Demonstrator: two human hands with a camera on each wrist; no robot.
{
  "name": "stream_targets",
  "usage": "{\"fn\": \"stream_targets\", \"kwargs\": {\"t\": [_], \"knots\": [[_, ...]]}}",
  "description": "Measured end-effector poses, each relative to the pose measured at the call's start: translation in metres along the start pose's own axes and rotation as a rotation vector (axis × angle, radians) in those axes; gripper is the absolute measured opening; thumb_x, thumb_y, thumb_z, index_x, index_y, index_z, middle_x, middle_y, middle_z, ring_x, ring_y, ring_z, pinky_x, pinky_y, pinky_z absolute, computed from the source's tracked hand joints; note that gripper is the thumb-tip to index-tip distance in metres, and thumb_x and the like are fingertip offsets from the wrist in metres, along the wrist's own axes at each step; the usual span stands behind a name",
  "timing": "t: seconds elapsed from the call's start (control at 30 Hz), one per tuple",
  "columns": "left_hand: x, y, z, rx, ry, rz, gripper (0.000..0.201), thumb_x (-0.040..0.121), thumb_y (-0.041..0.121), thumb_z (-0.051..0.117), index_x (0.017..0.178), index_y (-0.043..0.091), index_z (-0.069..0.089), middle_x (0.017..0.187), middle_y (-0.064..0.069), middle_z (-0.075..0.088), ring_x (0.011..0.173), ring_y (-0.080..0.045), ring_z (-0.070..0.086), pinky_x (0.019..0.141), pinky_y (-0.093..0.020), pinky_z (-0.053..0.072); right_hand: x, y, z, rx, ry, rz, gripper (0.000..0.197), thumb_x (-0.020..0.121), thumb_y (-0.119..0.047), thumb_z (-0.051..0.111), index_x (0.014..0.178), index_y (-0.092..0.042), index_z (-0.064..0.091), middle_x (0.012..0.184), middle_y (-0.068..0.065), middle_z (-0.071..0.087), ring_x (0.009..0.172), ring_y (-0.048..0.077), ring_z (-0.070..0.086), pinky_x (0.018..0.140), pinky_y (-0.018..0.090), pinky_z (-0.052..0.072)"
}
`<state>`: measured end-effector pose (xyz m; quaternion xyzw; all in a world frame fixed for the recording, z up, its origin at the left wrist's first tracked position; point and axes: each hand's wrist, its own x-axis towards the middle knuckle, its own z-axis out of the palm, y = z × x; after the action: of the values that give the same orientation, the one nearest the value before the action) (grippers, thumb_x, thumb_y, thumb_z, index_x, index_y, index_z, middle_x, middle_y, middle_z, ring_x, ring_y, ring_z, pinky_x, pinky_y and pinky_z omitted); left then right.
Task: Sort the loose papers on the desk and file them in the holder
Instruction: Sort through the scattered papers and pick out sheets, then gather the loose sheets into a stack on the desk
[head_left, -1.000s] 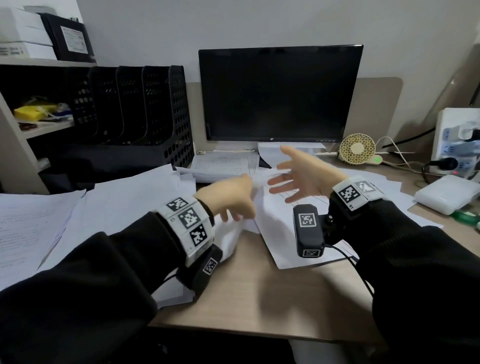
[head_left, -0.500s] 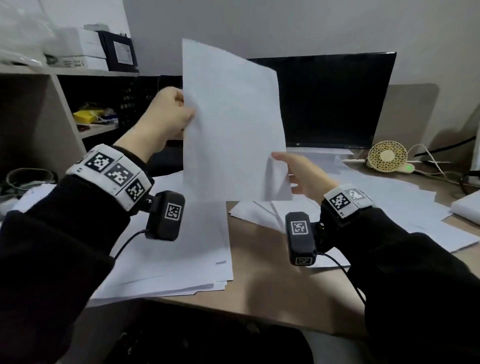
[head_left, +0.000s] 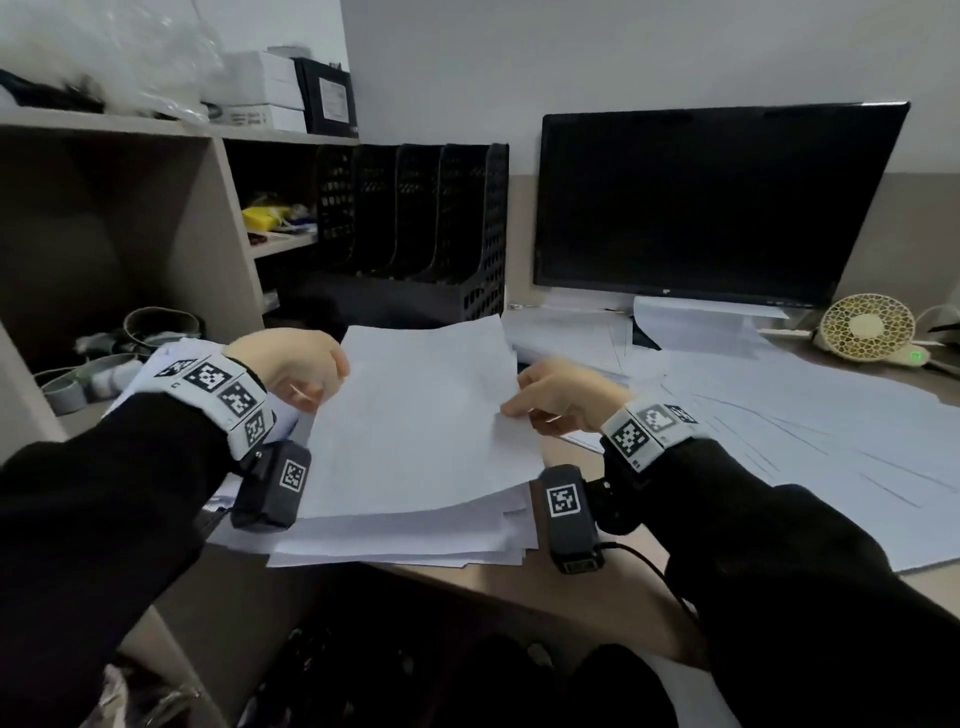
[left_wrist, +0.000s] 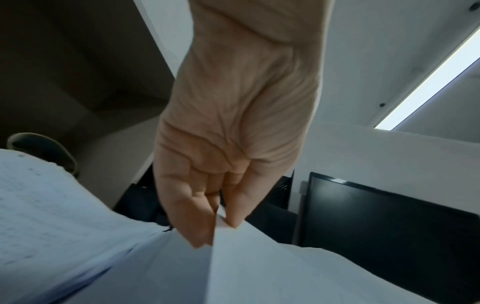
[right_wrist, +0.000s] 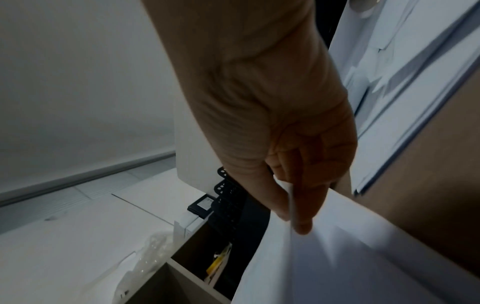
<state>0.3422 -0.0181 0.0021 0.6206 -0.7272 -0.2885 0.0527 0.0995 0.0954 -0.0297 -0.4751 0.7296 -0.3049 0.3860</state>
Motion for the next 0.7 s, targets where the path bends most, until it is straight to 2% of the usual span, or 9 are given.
{"fn": "stream_targets", "kwargs": {"t": [0.07, 0.1, 0.17, 0.27, 0.33, 0.4, 0.43, 0.53, 0.7], "knots": [[0.003, -0.009, 0.002, 0.071, -0.014, -0.035, 0.029, 0.083, -0.012, 0.047, 0.099, 0.007, 0.061, 0.078, -0.01, 0.052, 0.062, -0.017, 0.05, 0.064, -0.029, 0.056, 0.003, 0.001, 0.007, -0.015, -0.022, 0.027, 0.022, 0.084, -0.001, 0.067, 0.07, -0.011, 0.052, 0.07, 0.005, 0.058, 0.051, 0.011, 0.057, 0.054, 0.022, 0.045], [0.004, -0.011, 0.004, 0.111, -0.04, -0.06, 0.03, 0.085, -0.011, 0.046, 0.102, 0.008, 0.063, 0.074, -0.009, 0.051, 0.06, -0.016, 0.049, 0.063, -0.027, 0.054, 0.003, 0.001, 0.01, -0.027, -0.032, 0.038, 0.02, 0.084, 0.0, 0.067, 0.072, -0.01, 0.054, 0.07, 0.006, 0.059, 0.05, 0.011, 0.058, 0.052, 0.021, 0.044], [0.008, -0.014, 0.007, 0.187, -0.096, -0.087, 0.029, 0.089, -0.007, 0.047, 0.108, 0.008, 0.063, 0.076, -0.007, 0.053, 0.061, -0.014, 0.051, 0.059, -0.024, 0.049, 0.0, 0.004, 0.014, -0.034, -0.059, 0.049, 0.015, 0.084, 0.002, 0.066, 0.097, -0.003, 0.06, 0.076, 0.01, 0.063, 0.056, 0.013, 0.061, 0.053, 0.021, 0.044], [0.01, -0.014, 0.01, 0.259, -0.107, -0.11, 0.022, 0.091, 0.007, 0.056, 0.112, 0.007, 0.062, 0.099, -0.004, 0.056, 0.077, -0.015, 0.056, 0.062, -0.026, 0.049, -0.002, 0.008, 0.014, -0.027, -0.063, 0.054, 0.044, 0.085, 0.004, 0.065, 0.125, 0.001, 0.048, 0.077, 0.011, 0.064, 0.059, 0.013, 0.064, 0.055, 0.021, 0.049], [0.005, -0.008, 0.012, 0.3, -0.114, -0.112, 0.034, 0.092, 0.018, 0.06, 0.125, 0.013, 0.059, 0.122, -0.002, 0.054, 0.103, -0.02, 0.056, 0.069, -0.025, 0.049, -0.002, 0.011, 0.012, -0.019, -0.077, 0.055, 0.051, 0.084, 0.006, 0.065, 0.131, 0.0, 0.045, 0.076, 0.011, 0.065, 0.054, 0.012, 0.065, 0.052, 0.021, 0.052], [-0.006, 0.004, 0.015, 0.416, -0.129, -0.074, 0.043, 0.098, 0.025, 0.051, 0.141, 0.02, 0.046, 0.143, 0.0, 0.042, 0.134, -0.02, 0.039, 0.087, -0.024, 0.043, -0.004, 0.013, 0.011, -0.022, -0.099, 0.056, 0.053, 0.082, 0.006, 0.066, 0.131, 0.0, 0.046, 0.077, 0.011, 0.068, 0.053, 0.012, 0.067, 0.053, 0.022, 0.054], [-0.014, 0.012, 0.016, 0.442, -0.113, -0.041, 0.046, 0.1, 0.028, 0.047, 0.145, 0.022, 0.04, 0.151, 0.002, 0.036, 0.14, -0.019, 0.031, 0.098, -0.026, 0.036, -0.004, 0.014, 0.01, -0.02, -0.111, 0.053, 0.054, 0.082, 0.006, 0.066, 0.131, -0.002, 0.046, 0.076, 0.01, 0.07, 0.056, 0.014, 0.069, 0.055, 0.024, 0.055], [-0.022, 0.034, 0.018, 0.434, -0.074, 0.072, 0.049, 0.1, 0.032, 0.045, 0.147, 0.022, 0.036, 0.155, 0.002, 0.03, 0.143, -0.019, 0.027, 0.112, -0.033, 0.023, -0.006, 0.016, 0.004, -0.016, -0.13, 0.046, 0.051, 0.08, 0.004, 0.069, 0.125, -0.004, 0.049, 0.074, 0.01, 0.073, 0.06, 0.016, 0.072, 0.054, 0.025, 0.057], [-0.034, 0.089, 0.036, 0.398, -0.037, 0.34, 0.049, 0.098, 0.033, 0.048, 0.143, 0.014, 0.044, 0.152, 0.0, 0.036, 0.14, -0.02, 0.033, 0.113, -0.035, 0.024, -0.015, 0.019, -0.029, -0.137, -0.053, 0.062, 0.028, 0.083, -0.004, 0.069, 0.11, -0.001, 0.061, 0.092, 0.013, 0.073, 0.076, 0.019, 0.068, 0.069, 0.026, 0.054]]}}
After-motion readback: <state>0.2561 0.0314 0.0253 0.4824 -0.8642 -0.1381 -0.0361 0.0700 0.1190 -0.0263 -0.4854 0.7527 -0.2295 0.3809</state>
